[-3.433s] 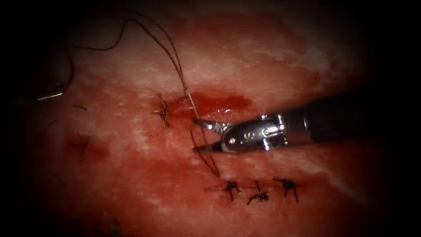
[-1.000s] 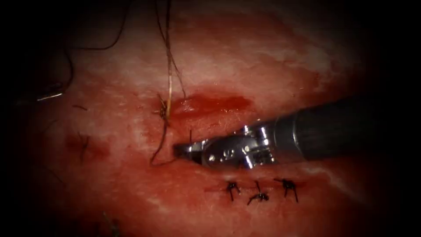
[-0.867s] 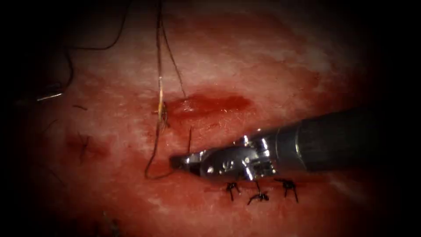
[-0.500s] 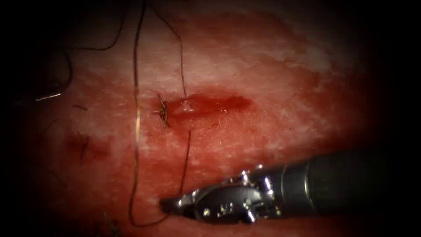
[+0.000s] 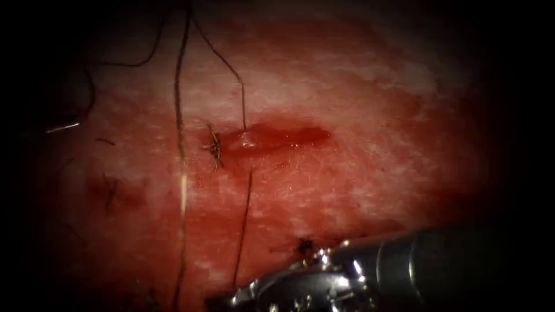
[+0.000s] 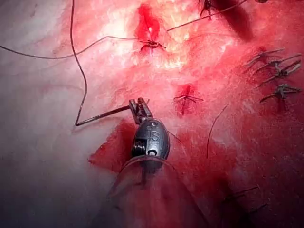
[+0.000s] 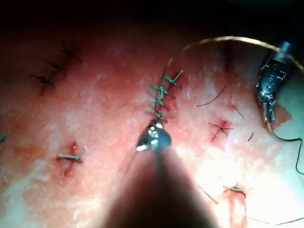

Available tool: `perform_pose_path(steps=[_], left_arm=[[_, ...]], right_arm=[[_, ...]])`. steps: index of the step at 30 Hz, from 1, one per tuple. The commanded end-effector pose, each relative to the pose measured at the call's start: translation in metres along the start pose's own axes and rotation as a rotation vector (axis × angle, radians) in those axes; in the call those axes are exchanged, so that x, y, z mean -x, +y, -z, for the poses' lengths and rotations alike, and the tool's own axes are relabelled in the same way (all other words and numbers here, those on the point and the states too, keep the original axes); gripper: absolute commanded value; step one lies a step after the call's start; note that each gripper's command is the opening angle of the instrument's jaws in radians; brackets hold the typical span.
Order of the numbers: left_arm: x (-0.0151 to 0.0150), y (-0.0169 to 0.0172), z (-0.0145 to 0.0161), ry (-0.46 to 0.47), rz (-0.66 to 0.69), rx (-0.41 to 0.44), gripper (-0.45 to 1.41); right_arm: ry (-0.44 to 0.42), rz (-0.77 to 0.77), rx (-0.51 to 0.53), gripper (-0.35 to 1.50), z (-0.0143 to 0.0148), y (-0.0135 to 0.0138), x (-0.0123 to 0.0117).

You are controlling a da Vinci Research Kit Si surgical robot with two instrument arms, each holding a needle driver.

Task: Wound Closure

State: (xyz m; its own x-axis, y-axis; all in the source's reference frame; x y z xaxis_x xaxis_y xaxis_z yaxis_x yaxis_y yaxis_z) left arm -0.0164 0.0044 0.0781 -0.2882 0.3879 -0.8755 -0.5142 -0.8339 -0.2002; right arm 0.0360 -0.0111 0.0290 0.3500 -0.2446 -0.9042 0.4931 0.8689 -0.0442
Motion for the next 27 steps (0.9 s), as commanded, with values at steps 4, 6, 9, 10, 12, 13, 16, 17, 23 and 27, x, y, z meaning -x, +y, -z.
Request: perform_pose_path(steps=[4, 6, 9, 10, 12, 13, 16, 17, 23, 27], left_arm=[[0.0007, 0.0009, -0.0002, -0.002, 0.002, 0.003, -0.45], [0.0007, 0.0008, -0.0002, -0.001, 0.002, 0.003, -0.45], [0.0007, 0.0008, -0.0002, -0.001, 0.002, 0.003, -0.45], [0.0007, 0.0009, -0.0002, -0.001, 0.002, 0.003, -0.45], [0.0007, 0.0008, -0.0002, -0.001, 0.002, 0.003, -0.45], [0.0007, 0.0008, -0.0002, -0.001, 0.002, 0.003, -0.45], [0.0008, 0.0008, -0.0003, -0.001, 0.008, 0.003, -0.45], [0.0008, 0.0008, -0.0003, -0.001, 0.008, 0.003, -0.45], [0.0008, 0.0009, -0.0003, -0.002, 0.008, 0.002, -0.45], [0.0008, 0.0010, -0.0005, -0.002, 0.008, 0.001, -0.45]], right_arm=[[-0.001, -0.020, 0.082, 0.36, -0.0010, 0.0007, -0.0004], [-0.027, -0.034, 0.162, 1.08, -0.0005, 0.0019, 0.0008], [-0.069, -0.053, 0.210, 1.23, 0.0006, 0.0029, 0.0030], [-0.081, -0.057, 0.221, 1.23, 0.0009, 0.0032, 0.0036], [-0.090, -0.066, 0.230, 1.23, 0.0016, 0.0036, 0.0050], [-0.098, -0.070, 0.238, 1.23, 0.0019, 0.0038, 0.0056], [-0.102, -0.080, 0.258, 1.23, 0.0026, 0.0043, 0.0073], [-0.104, -0.083, 0.264, 1.21, 0.0028, 0.0044, 0.0077], [-0.122, -0.100, 0.323, 1.16, 0.0028, 0.0061, 0.0113], [-0.131, -0.097, 0.328, 1.16, 0.0007, 0.0072, 0.0139]])
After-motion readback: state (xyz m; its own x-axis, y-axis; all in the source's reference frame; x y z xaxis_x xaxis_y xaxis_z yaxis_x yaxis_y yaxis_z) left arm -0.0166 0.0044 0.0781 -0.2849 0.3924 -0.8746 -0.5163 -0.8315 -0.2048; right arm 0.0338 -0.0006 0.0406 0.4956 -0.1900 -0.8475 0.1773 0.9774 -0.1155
